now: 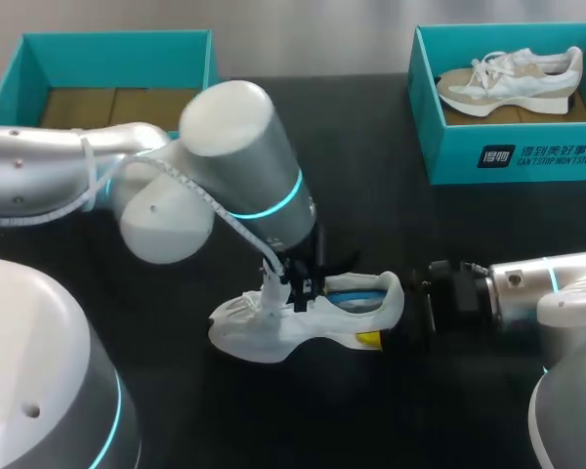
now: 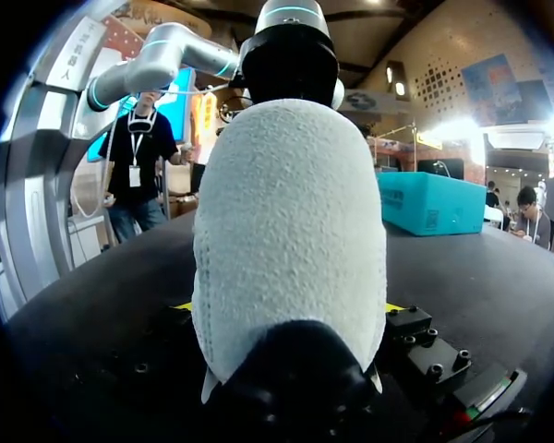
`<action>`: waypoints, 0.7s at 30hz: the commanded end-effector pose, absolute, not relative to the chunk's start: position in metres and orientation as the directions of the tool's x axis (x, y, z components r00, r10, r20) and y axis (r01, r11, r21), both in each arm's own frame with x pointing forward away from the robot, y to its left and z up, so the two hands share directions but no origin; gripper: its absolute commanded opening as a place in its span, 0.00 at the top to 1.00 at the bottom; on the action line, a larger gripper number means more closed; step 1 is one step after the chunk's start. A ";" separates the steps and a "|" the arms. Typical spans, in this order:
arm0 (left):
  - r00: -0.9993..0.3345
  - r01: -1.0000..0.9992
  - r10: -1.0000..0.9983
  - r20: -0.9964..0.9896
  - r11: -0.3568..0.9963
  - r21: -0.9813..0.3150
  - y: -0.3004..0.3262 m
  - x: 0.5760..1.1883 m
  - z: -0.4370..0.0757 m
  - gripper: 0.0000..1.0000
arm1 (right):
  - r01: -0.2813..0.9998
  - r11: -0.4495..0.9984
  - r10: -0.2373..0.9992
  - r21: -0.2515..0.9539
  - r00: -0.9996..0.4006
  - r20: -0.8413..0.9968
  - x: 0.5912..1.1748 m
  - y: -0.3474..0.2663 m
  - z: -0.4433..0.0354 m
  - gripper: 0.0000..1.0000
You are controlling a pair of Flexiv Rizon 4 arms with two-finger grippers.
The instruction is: Take the shoe out of the shoebox, open the shoe tongue, remove and reinsert the insole, then place the shoe into the shoebox
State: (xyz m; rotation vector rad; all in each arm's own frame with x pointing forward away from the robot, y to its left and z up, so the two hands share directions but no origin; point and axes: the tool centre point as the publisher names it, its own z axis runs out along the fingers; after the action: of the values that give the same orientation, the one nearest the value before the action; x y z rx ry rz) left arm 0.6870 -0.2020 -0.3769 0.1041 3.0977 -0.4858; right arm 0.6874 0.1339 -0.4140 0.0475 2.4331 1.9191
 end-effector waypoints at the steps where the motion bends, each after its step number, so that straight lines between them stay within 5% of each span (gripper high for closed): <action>1: -0.998 0.055 0.063 0.006 0.919 -0.391 -0.193 0.686 -0.371 1.00 | -0.002 0.238 0.051 0.971 -0.999 -0.015 0.684 0.136 -0.414 1.00; 21: -0.999 0.028 0.051 0.018 0.775 -0.631 -0.186 0.680 -0.335 1.00 | -0.002 0.238 0.051 0.971 -0.999 -0.015 0.684 0.136 -0.414 1.00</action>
State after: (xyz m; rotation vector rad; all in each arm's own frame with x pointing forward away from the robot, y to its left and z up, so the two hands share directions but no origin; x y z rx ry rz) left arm 0.6887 -0.1970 -0.3383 0.0830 3.0515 -0.9413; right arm 0.6858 0.1347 -0.4138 0.0480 2.4337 1.9179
